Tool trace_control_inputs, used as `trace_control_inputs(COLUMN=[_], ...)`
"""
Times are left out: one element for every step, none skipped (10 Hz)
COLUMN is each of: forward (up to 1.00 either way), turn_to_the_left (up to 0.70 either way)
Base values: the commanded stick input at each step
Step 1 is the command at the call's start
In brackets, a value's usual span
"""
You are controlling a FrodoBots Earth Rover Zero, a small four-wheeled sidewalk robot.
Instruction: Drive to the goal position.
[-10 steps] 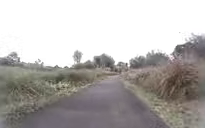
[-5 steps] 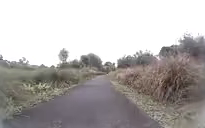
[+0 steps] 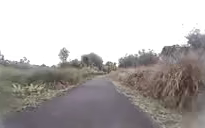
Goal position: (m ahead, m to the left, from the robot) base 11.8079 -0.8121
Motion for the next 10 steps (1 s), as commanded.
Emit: trace_control_inputs(forward=[0.85, 0.85, 0.85, 0.85, 0.85, 0.85, 0.85, 0.85, 0.85, 0.85], turn_to_the_left=[0.0, 0.0, 0.0, 0.0, 0.0, 0.0, 0.0, 0.0, 0.0, 0.0])
